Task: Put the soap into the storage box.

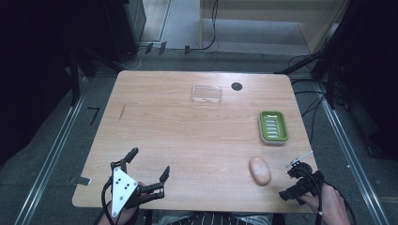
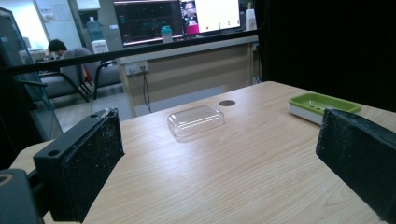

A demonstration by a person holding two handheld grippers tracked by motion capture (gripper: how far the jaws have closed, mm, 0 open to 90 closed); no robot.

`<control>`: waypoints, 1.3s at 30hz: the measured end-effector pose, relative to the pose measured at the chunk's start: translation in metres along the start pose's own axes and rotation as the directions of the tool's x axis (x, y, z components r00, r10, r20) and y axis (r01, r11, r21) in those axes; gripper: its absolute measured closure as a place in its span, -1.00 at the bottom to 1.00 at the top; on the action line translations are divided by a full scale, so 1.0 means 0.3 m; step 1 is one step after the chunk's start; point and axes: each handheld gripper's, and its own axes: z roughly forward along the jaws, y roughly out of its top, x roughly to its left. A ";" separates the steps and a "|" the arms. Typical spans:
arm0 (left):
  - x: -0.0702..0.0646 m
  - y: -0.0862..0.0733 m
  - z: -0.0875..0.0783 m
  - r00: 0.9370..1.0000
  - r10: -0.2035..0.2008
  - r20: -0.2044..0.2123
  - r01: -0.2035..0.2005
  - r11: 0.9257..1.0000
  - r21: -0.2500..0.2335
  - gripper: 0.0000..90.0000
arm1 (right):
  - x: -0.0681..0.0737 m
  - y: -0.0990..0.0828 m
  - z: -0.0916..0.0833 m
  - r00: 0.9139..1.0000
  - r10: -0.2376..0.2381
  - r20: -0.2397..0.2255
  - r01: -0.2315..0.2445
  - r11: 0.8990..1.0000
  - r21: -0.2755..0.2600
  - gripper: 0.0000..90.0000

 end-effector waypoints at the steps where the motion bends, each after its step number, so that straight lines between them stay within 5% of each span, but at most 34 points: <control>1: 0.000 0.000 0.000 1.000 0.000 0.000 0.000 1.000 0.000 -0.97 | 0.000 0.002 0.003 1.000 0.008 -0.004 -0.008 1.000 0.003 -1.00; 16: -0.005 0.004 -0.001 1.000 -0.004 0.003 0.004 1.000 -0.007 -0.97 | 0.011 0.035 0.022 0.999 0.031 -0.045 -0.027 0.994 0.102 -1.00; 39: -0.005 0.004 0.011 1.000 -0.002 0.011 0.002 1.000 -0.006 -0.97 | 0.070 0.171 -0.018 0.997 -0.004 -0.078 0.013 0.993 0.113 -1.00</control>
